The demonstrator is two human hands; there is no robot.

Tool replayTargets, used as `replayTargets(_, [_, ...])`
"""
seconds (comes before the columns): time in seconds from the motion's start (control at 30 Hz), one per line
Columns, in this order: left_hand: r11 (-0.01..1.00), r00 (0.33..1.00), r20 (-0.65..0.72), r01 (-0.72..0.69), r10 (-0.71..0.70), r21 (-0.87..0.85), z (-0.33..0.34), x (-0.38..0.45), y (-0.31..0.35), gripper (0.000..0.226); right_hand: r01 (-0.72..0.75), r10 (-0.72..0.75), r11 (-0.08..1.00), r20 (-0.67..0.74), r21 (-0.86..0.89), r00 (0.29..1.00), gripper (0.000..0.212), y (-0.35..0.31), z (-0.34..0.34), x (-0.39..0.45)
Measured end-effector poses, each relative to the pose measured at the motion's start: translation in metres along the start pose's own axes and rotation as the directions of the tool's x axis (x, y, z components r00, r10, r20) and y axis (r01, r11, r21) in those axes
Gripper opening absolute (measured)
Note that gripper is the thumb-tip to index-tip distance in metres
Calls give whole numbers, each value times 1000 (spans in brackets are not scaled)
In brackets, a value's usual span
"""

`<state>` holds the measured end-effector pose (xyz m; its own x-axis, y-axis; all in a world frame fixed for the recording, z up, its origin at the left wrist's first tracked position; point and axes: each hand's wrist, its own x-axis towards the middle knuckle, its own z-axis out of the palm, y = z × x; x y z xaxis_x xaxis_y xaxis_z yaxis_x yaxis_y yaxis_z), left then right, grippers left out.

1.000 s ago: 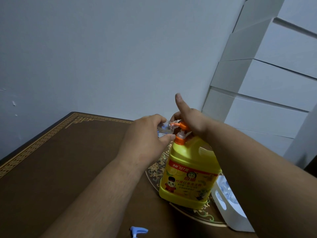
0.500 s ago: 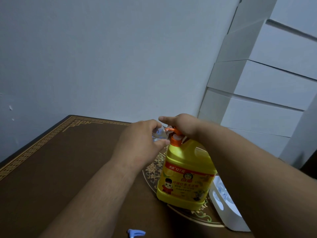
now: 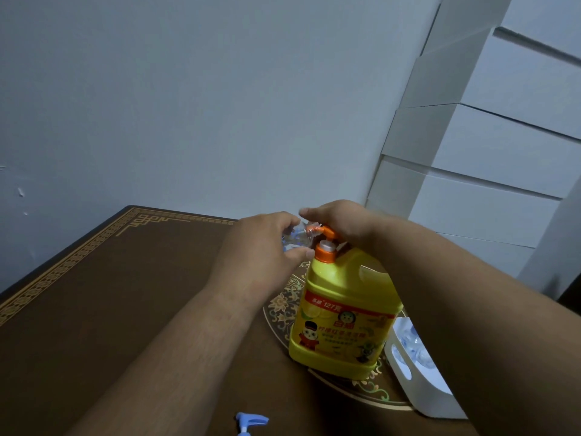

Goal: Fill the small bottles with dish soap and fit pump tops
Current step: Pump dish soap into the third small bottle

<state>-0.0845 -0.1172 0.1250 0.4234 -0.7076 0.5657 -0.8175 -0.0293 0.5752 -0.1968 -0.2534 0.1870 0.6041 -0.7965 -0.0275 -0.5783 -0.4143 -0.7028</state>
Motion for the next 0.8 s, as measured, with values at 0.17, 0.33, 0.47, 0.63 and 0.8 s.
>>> replayTargets(0.17, [999,1000,30,-5,3,51,0,-1,-2,51,43,-34,975,44,-216,998,26,-5,4,0])
replayTargets(0.33, [1000,1000,-3,3,-3,18,1,-1,-2,50,18,-21,996,-29,-83,999,63,-4,1,-4])
replayTargets(0.47, [1000,999,-42,-11,12,25,3,0,0,50,48,-51,997,-50,-59,997,83,-1,-2,-3])
replayTargets(0.63, [999,1000,-17,-11,12,33,0,0,0,54,-35,35,999,3,3,999,55,1,-2,-6])
replayTargets(0.8, [995,1000,18,-23,21,95,0,-1,0,50,-52,59,983,39,-176,997,50,-4,-1,0])
